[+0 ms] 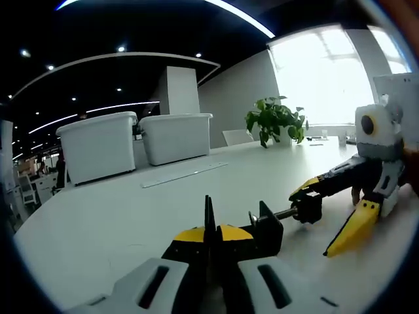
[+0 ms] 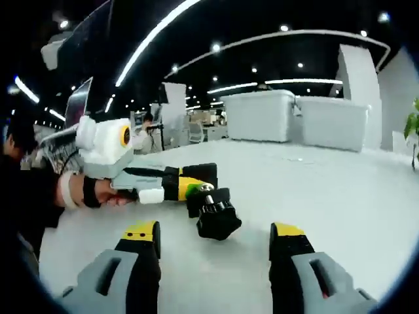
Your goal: Clamp the fixed fixture on the desktop, loosen the retaining clip, secure it to the edge of the desk, and tighten the retaining clip.
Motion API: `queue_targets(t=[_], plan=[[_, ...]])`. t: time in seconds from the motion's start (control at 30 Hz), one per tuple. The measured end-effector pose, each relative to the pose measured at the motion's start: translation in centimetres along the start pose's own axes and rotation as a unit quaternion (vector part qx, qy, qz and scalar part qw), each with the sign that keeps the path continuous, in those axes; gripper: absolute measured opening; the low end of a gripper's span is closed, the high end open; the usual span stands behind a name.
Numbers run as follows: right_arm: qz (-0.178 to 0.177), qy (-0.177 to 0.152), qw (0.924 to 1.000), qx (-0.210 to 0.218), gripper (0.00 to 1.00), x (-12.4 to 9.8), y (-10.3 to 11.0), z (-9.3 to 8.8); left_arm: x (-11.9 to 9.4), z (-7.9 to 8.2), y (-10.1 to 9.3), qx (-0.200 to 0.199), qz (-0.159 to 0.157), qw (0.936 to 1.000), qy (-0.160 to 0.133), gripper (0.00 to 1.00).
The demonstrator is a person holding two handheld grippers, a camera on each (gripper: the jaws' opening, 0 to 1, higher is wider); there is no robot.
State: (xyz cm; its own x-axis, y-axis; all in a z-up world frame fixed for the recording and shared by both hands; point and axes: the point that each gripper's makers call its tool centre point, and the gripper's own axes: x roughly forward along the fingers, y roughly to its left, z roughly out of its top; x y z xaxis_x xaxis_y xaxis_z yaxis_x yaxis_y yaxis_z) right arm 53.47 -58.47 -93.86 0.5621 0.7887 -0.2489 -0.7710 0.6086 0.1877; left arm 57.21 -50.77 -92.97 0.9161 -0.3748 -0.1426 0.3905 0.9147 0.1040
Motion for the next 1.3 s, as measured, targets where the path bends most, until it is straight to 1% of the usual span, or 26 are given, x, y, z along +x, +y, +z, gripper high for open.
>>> queue_targets(t=[0.03, 0.07, 0.1, 0.17, 0.2, 0.23, 0.27, 0.3, 0.33, 0.37, 0.4, 0.43, 0.5, 0.6, 0.67, 0.7, 0.73, 0.83, 0.87, 0.93, 1.03, 1.1, 1.13, 1.17, 1.23, 1.3], plan=[[-0.005, -0.022, 0.9995, 0.021, 0.5, -0.4, -0.1, 0.8, 0.0, 0.0, 0.0, 0.0, 0.0, 1.0, 0.0, 0.05], [0.001, -0.034, 0.9965, 0.076, 0.41, -0.3, -0.3, 1.4, 0.1, 0.0, 0.1, 0.002, 0.002, 1.0, 0.0, 0.05], [0.009, -0.039, 0.9925, 0.116, 0.34, -0.2, -0.3, 1.7, 0.1, 0.0, 0.1, 0.004, 0.002, 1.0, 0.0, 0.05], [0.016, -0.022, 0.9855, 0.167, 0.34, 0.6, -0.8, 1.0, 0.1, 0.0, 0.1, 0.002, 0.002, 1.0, 0.0, 0.05], [0.008, -0.01, 0.9844, 0.176, 0.33, 0.9, -1.1, 0.6, 0.1, 0.0, 0.1, 0.002, 0.002, 1.0, 0.0, 0.05], [0.017, -0.018, 0.9847, 0.172, 0.32, 1.0, -1.1, 1.0, 0.0, 0.0, 0.1, 0.002, 0.002, 1.0, 0.0, 0.05], [0.017, -0.016, 0.9818, 0.188, 0.31, 0.4, 0.0, 0.7, 0.0, 0.0, 0.0, 0.003, 0.002, 1.0, 0.0, 0.05], [0.023, -0.008, 0.9772, 0.211, 0.28, 0.2, 0.4, 0.5, 0.0, 0.0, 0.1, 0.003, 0.002, 1.0, 0.0, 0.05], [0.028, -0.004, 0.9695, 0.244, 0.26, 0.3, 0.6, 0.5, 0.0, 0.0, 0.1, 0.002, 0.002, 1.0, 0.0, 0.05], [0.023, -0.002, 0.9632, 0.268, 0.26, 0.2, 0.4, 0.5, -0.1, 0.0, 0.0, 0.002, 0.002, 1.0, 0.0, 0.05], [0.023, -0.008, 0.9644, 0.263, 0.26, 0.6, -0.5, 0.8, -0.1, 0.0, 0.0, 0.001, 0.001, 1.0, 0.0, 0.05], [0.022, -0.01, 0.964, 0.265, 0.26, 0.6, -0.7, 0.9, -0.2, 0.0, -0.2, 0.002, 0.001, 1.0, 0.0, 0.05], [0.022, -0.015, 0.9661, 0.257, 0.25, 0.4, -0.2, 0.8, -0.2, 0.0, -0.1, 0.002, 0.001, 1.0, 0.001, 0.05], [0.014, -0.017, 0.9802, 0.197, 0.25, 0.5, 0.0, 1.0, 0.0, 0.1, 0.1, 0.002, 0.0, 1.0, 0.0, 0.05], [0.006, -0.029, 0.9939, 0.106, 0.25, 0.4, 0.4, 1.4, 0.1, 0.1, 0.1, 0.002, 0.0, 1.0, 0.0, 0.05], [0.002, -0.034, 0.9968, 0.073, 0.25, 0.3, 0.6, 1.5, 0.1, 0.1, 0.1, 0.003, 0.0, 1.0, 0.0, 0.05], [-0.008, -0.042, 0.9991, 0.009, 0.25, 0.2, 1.0, 1.7, 0.0, 0.1, 0.0, 0.002, 0.001, 1.0, 0.0, 0.05], [-0.016, -0.053, 0.995, -0.083, 0.25, 0.0, 1.8, 1.8, -0.1, 0.1, 0.0, 0.0, 0.004, 1.0, 0.001, 0.05], [-0.019, -0.051, 0.9933, -0.102, 0.25, 1.0, 0.2, 2.2, -0.1, 0.1, 0.0, 0.0, 0.004, 1.0, 0.001, 0.05], [-0.022, -0.057, 0.9854, -0.159, 0.25, 1.0, 0.5, 2.3, -0.1, 0.1, 0.0, 0.0, 0.004, 1.0, 0.001, 0.05], [-0.04, -0.062, 0.9669, -0.244, 0.25, 0.8, 1.0, 2.3, -0.2, 0.1, -0.2, 0.001, 0.003, 1.0, 0.001, 0.05], [-0.057, -0.065, 0.947, -0.309, 0.25, 0.7, 1.4, 2.4, -0.3, 0.1, -0.2, 0.001, 0.004, 1.0, 0.001, 0.05], [-0.066, -0.068, 0.9306, -0.354, 0.25, 0.7, 1.6, 2.4, -0.4, 0.1, -0.2, 0.0, 0.005, 1.0, 0.001, 0.05], [-0.072, -0.066, 0.9214, -0.376, 0.25, 0.7, 1.7, 2.3, -0.5, 0.0, -0.3, 0.0, 0.006, 1.0, 0.001, 0.05], [-0.084, -0.064, 0.9111, -0.398, 0.25, 0.7, 1.7, 2.2, -0.5, 0.0, -0.3, 0.0, 0.006, 1.0, 0.002, 0.05], [-0.083, -0.064, 0.9111, -0.399, 0.25, 1.0, 1.2, 2.1, -0.5, 0.0, -0.2, 0.0, 0.007, 1.0, 0.002, 0.05]])
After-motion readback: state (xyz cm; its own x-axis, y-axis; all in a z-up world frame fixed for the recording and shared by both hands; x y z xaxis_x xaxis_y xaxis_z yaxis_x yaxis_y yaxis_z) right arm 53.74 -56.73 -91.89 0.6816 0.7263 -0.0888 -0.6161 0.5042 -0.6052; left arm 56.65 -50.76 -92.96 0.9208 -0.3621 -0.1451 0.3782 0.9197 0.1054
